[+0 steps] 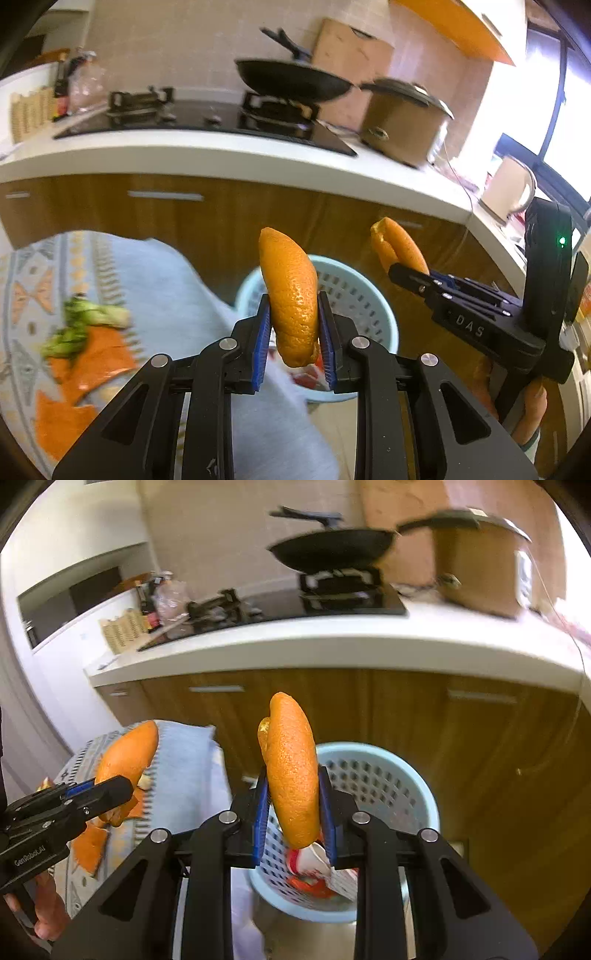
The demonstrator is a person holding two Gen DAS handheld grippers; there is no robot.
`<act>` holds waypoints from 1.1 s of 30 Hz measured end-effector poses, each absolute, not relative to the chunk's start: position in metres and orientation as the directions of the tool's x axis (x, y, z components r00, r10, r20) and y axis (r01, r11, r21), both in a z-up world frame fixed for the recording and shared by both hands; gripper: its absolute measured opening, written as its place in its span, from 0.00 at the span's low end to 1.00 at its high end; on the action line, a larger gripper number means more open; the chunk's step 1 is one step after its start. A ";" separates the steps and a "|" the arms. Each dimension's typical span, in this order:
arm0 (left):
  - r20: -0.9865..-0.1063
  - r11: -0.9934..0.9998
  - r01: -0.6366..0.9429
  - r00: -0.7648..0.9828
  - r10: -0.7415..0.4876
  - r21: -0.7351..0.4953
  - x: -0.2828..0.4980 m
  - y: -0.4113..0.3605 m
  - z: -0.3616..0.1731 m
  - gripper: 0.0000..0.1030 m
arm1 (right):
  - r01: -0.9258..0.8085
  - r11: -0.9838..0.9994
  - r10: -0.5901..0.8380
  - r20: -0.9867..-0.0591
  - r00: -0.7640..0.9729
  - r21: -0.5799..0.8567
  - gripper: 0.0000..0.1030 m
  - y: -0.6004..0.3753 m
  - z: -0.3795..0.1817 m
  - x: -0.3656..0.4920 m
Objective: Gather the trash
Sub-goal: 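Carry both carrots over the blue basket and open both tools to drop them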
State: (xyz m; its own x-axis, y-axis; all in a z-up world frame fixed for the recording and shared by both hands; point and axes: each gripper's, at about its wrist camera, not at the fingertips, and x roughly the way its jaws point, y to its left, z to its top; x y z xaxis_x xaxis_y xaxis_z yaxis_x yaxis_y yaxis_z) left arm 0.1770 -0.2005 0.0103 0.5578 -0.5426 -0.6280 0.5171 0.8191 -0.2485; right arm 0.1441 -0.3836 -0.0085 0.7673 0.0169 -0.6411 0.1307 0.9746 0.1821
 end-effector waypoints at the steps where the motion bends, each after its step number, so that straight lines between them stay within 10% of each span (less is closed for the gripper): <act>1: -0.636 0.815 0.522 0.546 -0.546 -0.251 0.178 -0.207 0.006 0.22 | 0.145 0.972 0.012 -0.651 0.759 0.187 0.21 -0.391 -0.015 0.142; 22: -0.794 0.783 0.570 0.342 -0.503 -0.250 0.190 -0.276 -0.090 0.34 | 0.319 0.911 0.030 -0.812 0.583 0.263 0.25 -0.451 -0.116 0.142; 28: -0.783 0.792 0.562 0.371 -0.499 -0.239 0.189 -0.272 -0.087 0.51 | 0.331 0.905 0.021 -0.805 0.593 0.267 0.48 -0.454 -0.116 0.144; 33: -0.775 0.801 0.541 0.382 -0.504 -0.254 0.191 -0.263 -0.083 0.52 | 0.314 0.910 0.027 -0.796 0.605 0.270 0.48 -0.450 -0.110 0.145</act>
State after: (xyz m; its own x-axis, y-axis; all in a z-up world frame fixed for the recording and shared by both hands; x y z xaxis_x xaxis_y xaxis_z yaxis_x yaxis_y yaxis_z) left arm 0.1906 -0.2626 -0.0829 0.3822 -0.5038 -0.7747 0.5415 0.8014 -0.2540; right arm 0.1450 -0.4501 -0.1102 0.6054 0.0265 -0.7955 0.3143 0.9102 0.2696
